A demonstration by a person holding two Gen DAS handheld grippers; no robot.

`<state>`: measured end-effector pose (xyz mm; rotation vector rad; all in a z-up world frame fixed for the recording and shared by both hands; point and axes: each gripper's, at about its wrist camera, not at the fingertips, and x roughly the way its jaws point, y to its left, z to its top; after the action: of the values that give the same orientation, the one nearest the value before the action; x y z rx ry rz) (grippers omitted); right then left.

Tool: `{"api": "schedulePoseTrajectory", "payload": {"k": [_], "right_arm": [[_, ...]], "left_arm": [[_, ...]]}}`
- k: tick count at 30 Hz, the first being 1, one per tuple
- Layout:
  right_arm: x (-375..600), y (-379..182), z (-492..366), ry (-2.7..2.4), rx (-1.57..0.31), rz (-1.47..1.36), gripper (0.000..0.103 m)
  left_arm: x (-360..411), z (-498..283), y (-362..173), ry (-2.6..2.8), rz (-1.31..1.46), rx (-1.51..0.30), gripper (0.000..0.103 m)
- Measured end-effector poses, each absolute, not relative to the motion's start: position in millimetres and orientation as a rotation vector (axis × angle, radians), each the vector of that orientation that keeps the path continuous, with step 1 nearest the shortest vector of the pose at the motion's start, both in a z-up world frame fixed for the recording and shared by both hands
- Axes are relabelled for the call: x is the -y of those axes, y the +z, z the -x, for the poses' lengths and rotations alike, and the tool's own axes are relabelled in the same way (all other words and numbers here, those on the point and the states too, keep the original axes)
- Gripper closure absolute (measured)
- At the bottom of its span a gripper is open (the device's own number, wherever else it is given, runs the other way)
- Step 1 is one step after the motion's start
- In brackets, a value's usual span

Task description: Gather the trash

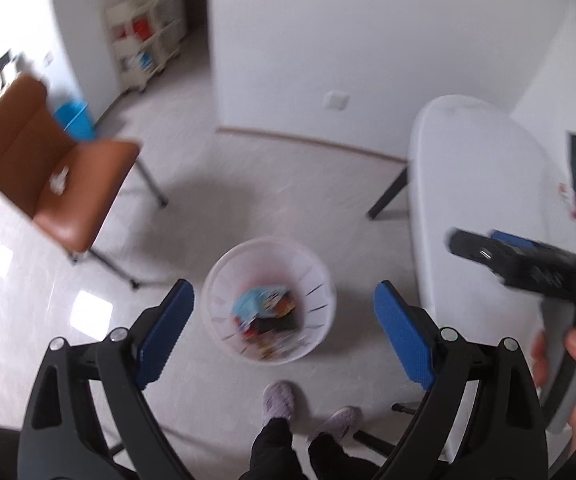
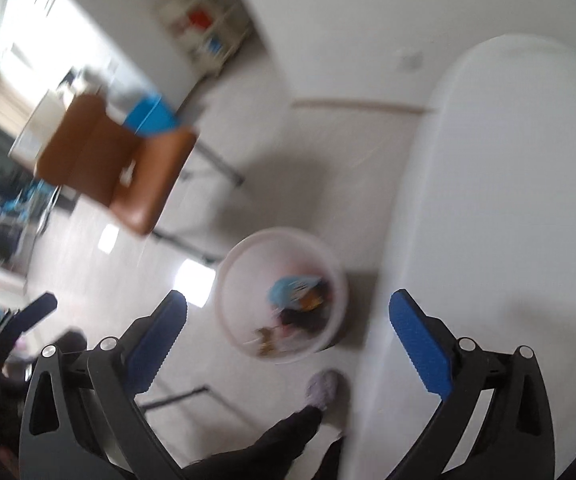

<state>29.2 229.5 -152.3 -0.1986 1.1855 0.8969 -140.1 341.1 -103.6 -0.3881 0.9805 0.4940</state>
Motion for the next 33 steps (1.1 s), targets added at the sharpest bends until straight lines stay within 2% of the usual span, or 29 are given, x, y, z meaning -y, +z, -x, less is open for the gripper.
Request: {"api": "schedulePoseTrajectory", "payload": {"k": [8, 15, 22, 33], "right_arm": [[-33.0, -64.2, -22.4, 0.535, -0.982, 0.109, 0.002], [81.0, -39.5, 0.4, 0.310, -0.913, 0.040, 0.002], [131.1, -36.0, 3.6, 0.252, -0.895, -0.017, 0.002], [122.3, -23.4, 0.1, 0.334, -0.852, -0.033, 0.002]], "left_arm": [[-218.9, 74.9, -33.8, 0.241, 0.204, -0.848, 0.011], [-126.3, 35.9, -1.5, 0.068, 0.108, -0.806, 0.008], [-82.0, 20.0, 13.7, -0.017, 0.110, -0.798, 0.008], [-88.2, 15.1, 21.0, 0.067, 0.104, -0.781, 0.008]]}}
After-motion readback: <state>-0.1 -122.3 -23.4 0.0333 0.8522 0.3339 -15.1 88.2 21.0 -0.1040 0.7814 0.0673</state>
